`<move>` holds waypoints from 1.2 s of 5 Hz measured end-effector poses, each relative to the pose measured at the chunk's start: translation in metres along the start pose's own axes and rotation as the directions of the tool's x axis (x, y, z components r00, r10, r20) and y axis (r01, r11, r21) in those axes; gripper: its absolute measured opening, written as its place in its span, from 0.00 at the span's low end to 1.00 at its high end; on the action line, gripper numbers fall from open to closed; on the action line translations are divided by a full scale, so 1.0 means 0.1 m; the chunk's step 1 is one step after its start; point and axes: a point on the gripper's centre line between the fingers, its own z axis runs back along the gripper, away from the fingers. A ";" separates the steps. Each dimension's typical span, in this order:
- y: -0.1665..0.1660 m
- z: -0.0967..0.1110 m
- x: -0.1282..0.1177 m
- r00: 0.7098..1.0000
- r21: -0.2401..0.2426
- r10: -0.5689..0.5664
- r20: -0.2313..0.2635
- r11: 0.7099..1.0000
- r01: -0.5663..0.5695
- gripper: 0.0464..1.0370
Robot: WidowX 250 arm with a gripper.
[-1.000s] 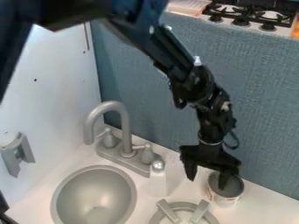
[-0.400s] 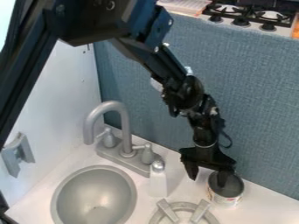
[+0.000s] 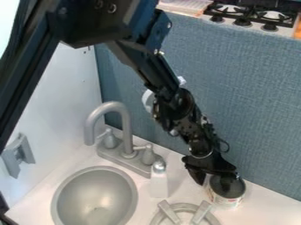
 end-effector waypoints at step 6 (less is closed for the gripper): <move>-1.51 0.13 -0.35 0.881 -0.120 -0.330 -0.339 0.944 0.307 0.96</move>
